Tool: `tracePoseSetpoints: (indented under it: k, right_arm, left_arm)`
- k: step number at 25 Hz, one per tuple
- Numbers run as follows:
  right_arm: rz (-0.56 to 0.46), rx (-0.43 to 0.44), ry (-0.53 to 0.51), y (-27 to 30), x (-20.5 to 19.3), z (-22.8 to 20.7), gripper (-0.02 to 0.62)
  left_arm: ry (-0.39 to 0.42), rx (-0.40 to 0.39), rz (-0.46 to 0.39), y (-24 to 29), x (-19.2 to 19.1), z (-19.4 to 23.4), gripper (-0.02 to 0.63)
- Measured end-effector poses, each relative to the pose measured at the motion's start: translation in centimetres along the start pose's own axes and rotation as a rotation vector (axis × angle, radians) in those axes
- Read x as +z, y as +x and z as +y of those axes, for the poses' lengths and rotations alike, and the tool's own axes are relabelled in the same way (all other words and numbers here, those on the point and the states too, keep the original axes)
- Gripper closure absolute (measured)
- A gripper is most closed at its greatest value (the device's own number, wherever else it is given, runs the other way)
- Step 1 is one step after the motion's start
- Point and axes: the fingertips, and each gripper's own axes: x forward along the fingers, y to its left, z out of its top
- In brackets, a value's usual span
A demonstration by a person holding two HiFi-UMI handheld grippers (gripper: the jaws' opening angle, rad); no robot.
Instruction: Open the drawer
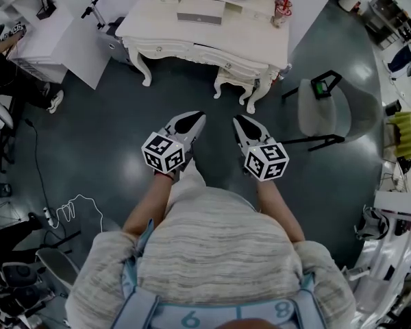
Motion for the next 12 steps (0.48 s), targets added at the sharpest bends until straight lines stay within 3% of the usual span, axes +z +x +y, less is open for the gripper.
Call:
tracePoseSetpoints:
  k: [12]
  right_arm:
    - [0.032, -0.066, 0.013, 12.9, 2.1, -1.3, 0.584]
  left_arm:
    - [-0.020, -0.046, 0.033, 2.7, 3.5, 12.5, 0.578]
